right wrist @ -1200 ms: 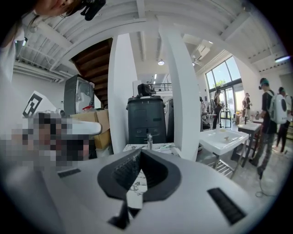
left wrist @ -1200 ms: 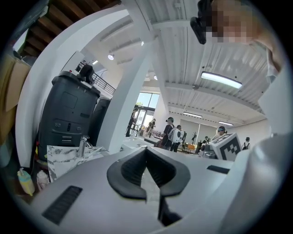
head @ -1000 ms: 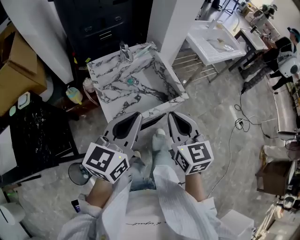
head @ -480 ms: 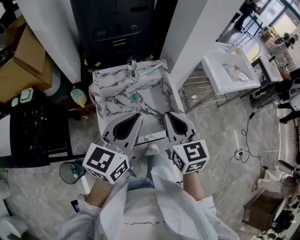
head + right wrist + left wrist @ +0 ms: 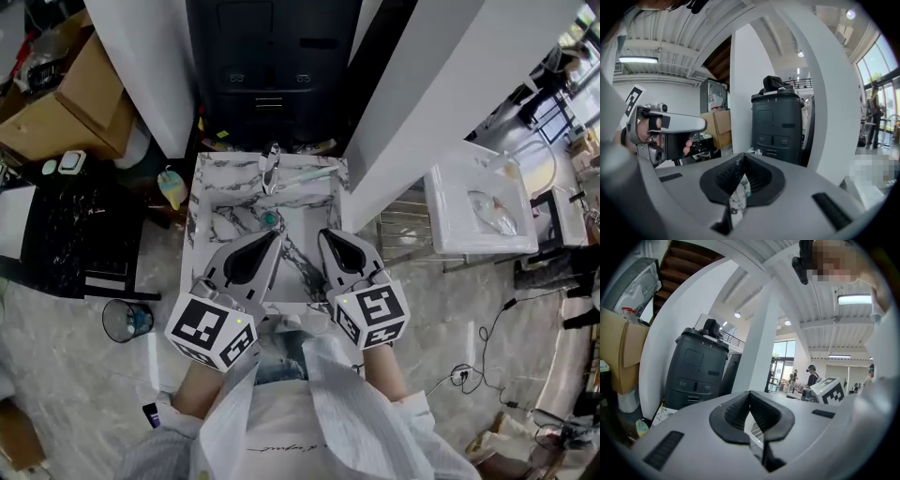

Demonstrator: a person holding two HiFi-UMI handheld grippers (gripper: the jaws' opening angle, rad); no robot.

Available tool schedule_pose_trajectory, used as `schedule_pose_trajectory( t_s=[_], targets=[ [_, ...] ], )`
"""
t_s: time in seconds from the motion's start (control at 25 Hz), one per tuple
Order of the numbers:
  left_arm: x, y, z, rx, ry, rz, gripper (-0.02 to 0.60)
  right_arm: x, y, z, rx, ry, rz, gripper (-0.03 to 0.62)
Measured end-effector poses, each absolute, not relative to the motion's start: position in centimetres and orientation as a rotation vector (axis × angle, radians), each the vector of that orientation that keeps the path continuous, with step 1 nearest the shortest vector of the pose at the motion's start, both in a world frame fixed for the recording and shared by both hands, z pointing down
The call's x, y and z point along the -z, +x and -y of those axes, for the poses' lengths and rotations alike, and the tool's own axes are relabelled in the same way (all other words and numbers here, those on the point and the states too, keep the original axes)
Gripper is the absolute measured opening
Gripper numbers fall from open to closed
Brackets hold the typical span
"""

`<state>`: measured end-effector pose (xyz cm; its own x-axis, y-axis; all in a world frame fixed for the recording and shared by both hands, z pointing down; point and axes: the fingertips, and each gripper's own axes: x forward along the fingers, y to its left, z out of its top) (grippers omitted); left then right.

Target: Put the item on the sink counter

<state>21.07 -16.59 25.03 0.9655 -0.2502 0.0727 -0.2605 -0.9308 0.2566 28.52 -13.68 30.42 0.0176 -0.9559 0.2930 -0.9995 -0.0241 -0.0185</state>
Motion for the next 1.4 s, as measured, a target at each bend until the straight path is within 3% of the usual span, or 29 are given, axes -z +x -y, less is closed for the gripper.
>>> schedule_pose_trajectory(
  t_s=[1.4],
  targets=[
    [-29.0, 22.9, 23.4, -0.169, 2.77, 0.598, 0.015, -35.7, 34.4, 24.0, -0.251, 1.728, 2.051, 0.012]
  ],
)
